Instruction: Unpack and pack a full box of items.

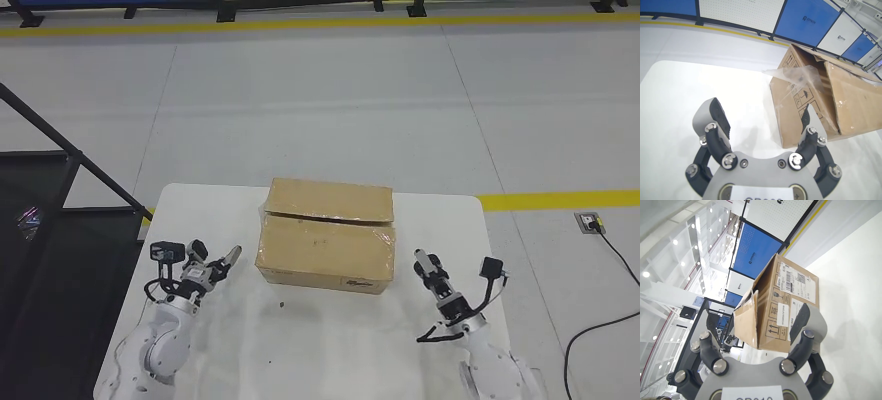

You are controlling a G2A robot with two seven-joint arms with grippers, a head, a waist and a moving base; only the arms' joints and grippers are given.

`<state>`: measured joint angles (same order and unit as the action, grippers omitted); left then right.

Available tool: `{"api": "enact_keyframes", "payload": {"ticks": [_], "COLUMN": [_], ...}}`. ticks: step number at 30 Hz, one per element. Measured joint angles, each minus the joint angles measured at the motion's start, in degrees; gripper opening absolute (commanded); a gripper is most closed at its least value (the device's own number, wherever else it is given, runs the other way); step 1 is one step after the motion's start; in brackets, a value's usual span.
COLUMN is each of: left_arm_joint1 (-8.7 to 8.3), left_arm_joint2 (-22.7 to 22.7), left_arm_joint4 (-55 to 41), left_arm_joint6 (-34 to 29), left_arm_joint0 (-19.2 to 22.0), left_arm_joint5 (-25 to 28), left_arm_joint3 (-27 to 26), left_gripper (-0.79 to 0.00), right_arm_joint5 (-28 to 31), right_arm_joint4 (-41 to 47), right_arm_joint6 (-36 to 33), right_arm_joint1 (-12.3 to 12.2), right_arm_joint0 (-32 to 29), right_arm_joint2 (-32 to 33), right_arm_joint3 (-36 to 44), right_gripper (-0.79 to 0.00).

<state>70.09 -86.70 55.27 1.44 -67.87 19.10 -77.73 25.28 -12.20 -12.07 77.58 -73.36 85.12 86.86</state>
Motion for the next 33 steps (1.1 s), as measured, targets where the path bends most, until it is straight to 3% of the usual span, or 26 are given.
{"api": "enact_keyframes", "payload": {"ticks": [5,9,16,23,33], "left_arm_joint1": [-0.16,-0.02,0.42,1.16,2.93], "left_arm_joint2": [-0.81,-0.55,1.93,6.7,14.66], "left_arm_joint4": [-0.49,-0.51,3.52,9.35,16.75], "left_arm_joint6": [0.22,0.11,1.3,1.41,4.59], "left_arm_joint0": [-1.15,-0.95,1.17,8.22,18.84], "left_arm_joint5": [-0.11,-3.04,-8.57,-11.09,-12.75], "left_arm_joint3": [-0.31,0.08,1.66,7.43,18.96], "left_gripper": [0.0,0.0,0.0,0.0,0.0], "right_arm_joint5": [1.02,1.19,5.83,9.39,10.95], "right_arm_joint4": [5.37,8.1,13.29,16.65,15.45], "right_arm_joint6": [-6.9,-11.67,-18.71,-21.53,-19.66], "right_arm_joint1": [-0.39,-0.47,-0.78,-1.24,-2.35], "right_arm_joint0": [6.95,12.66,16.14,15.6,9.51], "right_arm_joint2": [0.43,-0.68,-1.75,-1.44,1.43], "right_arm_joint3": [-6.26,-11.82,-16.06,-16.46,-11.06], "right_gripper": [0.0,0.0,0.0,0.0,0.0]}}
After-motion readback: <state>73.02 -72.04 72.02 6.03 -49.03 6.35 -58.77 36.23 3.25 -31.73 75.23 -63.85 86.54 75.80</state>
